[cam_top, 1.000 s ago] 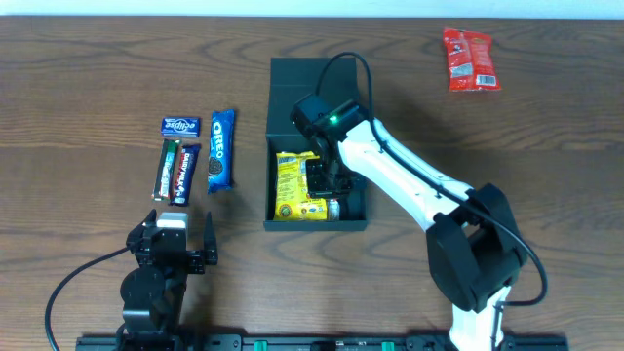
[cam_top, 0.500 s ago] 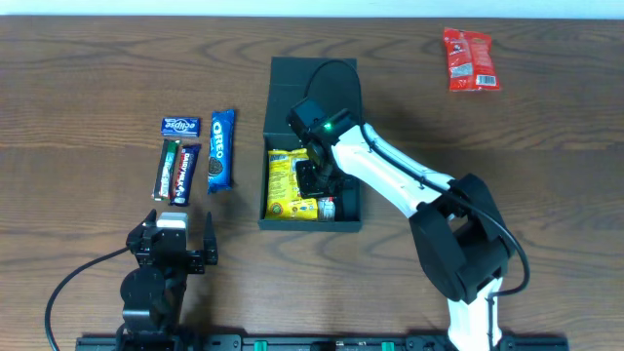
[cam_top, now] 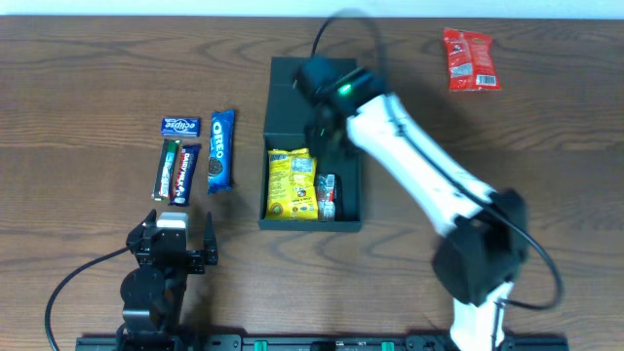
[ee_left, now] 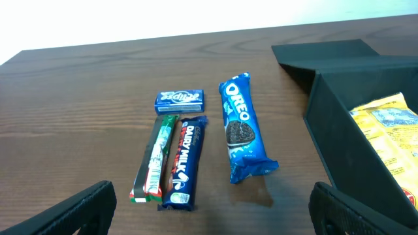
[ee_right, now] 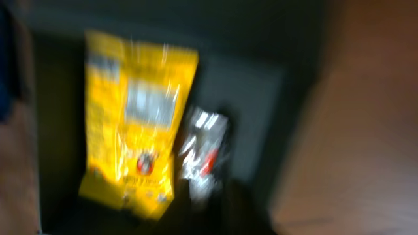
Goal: Pack container
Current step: 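Move the right gripper to the red snack bag at top right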
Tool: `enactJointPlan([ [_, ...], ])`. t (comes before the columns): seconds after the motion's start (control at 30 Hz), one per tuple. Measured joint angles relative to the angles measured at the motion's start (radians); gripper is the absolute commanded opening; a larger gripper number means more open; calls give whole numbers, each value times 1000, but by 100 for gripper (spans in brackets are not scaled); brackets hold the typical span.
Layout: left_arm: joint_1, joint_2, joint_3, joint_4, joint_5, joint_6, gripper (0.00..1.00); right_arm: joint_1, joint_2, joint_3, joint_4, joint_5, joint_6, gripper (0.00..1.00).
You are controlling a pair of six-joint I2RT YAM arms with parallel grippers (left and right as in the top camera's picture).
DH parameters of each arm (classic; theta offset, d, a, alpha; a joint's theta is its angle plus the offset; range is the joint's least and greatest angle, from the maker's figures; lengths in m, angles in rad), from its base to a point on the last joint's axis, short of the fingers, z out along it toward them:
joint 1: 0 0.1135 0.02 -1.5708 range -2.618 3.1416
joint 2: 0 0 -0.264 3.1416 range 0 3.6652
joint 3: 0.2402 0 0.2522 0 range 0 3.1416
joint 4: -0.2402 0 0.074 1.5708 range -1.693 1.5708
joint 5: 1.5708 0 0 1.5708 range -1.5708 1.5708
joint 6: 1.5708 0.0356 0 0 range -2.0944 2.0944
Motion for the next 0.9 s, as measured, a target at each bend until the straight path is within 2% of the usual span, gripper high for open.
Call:
enactJointPlan([
  [0.1,0,0,0,0,0,0,96,-98,-95,63,55,151,-53,88],
  [0.17,0,0,0,0,0,0,95,-176,-135,78,69,226,-65,99],
  [0.33,0,0,0,0,0,0,96,-379,-146,80,64,288,-85,99],
  [0.43,0,0,0,0,0,0,95,-421,-142,75,100,265,-98,99],
  [0.6,0,0,0,0,0,0,95,-479,-122,68,247,229,-203,99],
  [0.9,0,0,0,0,0,0,95,-640,141,67,517,122,-363,99],
])
